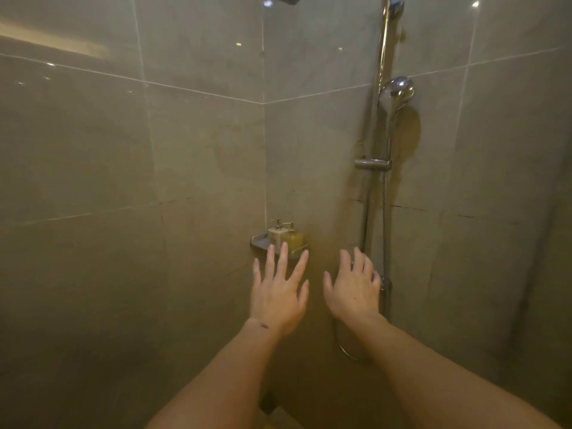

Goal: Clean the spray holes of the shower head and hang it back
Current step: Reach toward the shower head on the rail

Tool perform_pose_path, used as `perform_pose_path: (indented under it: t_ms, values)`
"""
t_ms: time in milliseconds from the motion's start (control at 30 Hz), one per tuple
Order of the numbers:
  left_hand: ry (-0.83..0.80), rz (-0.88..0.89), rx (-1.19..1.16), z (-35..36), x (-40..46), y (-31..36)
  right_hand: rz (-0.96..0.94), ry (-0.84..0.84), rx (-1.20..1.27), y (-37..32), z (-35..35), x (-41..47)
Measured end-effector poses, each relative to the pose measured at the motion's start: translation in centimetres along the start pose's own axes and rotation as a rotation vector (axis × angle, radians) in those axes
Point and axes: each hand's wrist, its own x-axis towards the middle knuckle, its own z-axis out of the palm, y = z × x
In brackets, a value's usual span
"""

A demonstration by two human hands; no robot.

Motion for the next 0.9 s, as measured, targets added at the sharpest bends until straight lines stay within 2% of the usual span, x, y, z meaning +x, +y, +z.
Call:
perform_pose_path:
  t_ms: [133,233,433,633,800,900]
  values:
    - [0.01,-0.016,-0.039,2.7,6.5,-1.7,0.168,0.027,0.092,-0.8,1.9,6.2]
    - [-0.017,0.036,-0.048,4.5,11.1,-1.6,0.177,0.054,0.058,-0.1,2.7,9.4]
    - [-0.086,0.235,-0.114,6.3,18.4,3.1,0.249,0.118,0.04,2.8,2.0,14.8]
    - [-0.066,0.328,-0.232,8.0,22.0,7.0,0.351,0.142,-0.023,7.9,1.3,17.0]
    - [-0.052,0.322,-0.232,9.6,25.8,7.7,0.349,0.154,-0.062,10.2,1.4,20.1]
    - [0.03,0.314,-0.291,10.0,29.0,8.3,0.309,0.172,-0.059,10.7,1.7,23.6]
